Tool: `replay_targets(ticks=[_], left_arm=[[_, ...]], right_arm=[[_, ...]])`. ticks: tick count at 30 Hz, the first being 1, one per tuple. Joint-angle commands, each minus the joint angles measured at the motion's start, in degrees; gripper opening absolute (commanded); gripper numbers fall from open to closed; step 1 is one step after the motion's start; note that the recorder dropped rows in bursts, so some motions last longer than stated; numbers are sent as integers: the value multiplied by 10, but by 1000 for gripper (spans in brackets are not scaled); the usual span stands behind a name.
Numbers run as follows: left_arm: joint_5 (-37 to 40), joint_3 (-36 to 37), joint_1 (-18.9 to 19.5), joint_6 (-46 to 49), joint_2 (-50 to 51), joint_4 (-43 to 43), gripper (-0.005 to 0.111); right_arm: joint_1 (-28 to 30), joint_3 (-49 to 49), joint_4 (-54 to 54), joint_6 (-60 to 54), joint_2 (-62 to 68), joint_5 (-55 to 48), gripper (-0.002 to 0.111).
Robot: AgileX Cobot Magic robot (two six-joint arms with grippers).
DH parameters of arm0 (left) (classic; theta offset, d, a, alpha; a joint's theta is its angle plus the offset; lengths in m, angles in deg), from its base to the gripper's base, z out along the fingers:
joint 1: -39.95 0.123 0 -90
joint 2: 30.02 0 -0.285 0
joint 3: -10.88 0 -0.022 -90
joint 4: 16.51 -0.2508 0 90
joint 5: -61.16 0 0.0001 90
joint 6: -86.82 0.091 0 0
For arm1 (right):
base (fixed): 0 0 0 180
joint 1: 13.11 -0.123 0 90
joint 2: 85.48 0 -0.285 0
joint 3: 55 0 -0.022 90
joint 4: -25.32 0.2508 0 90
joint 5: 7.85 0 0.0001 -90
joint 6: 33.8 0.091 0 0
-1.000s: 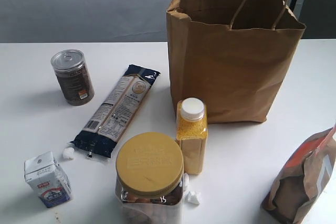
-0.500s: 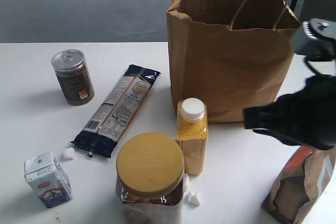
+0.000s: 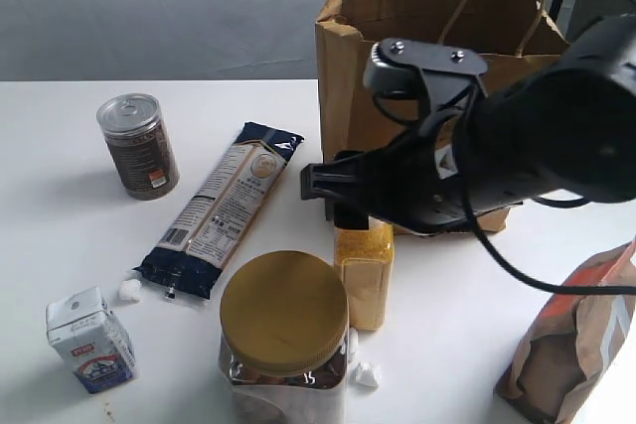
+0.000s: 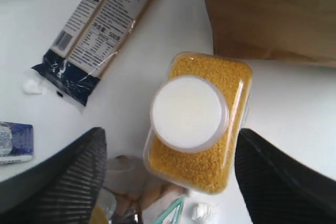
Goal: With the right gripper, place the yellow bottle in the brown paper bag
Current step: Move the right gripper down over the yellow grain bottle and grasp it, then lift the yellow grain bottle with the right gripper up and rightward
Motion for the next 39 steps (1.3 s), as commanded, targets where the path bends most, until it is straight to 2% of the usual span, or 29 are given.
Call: replay_targets(ticks=[1,9,12,14,19,20,24,31,39], left_arm=[[-3,3,-2,-4,-1,1,0],[-3,3,-2,-4,-1,1,0],[-3,3,-2,-4,-1,1,0],[-3,3,-2,-4,-1,1,0],[-3,3,-2,-4,-1,1,0],[-3,3,-2,-4,-1,1,0],[-3,3,-2,-4,-1,1,0],[-3,3,-2,-4,-1,1,0],[-3,3,-2,-4,-1,1,0]], right_arm=[[-1,-35,-19,16,60,-5,65],[-1,-77,-37,28,148,-64,64],[-1,-77,-47,50,167,-73,57],[-1,-77,-60,69,171,-83,45],[-1,-77,-91,83,166,-97,2],[-2,-77,-95,83,160,-94,0],[-8,-48,-122,96,118,-71,0],[-8,66,-165,126,-17,-22,0],[-41,103,-177,95,-208,-55,0]])
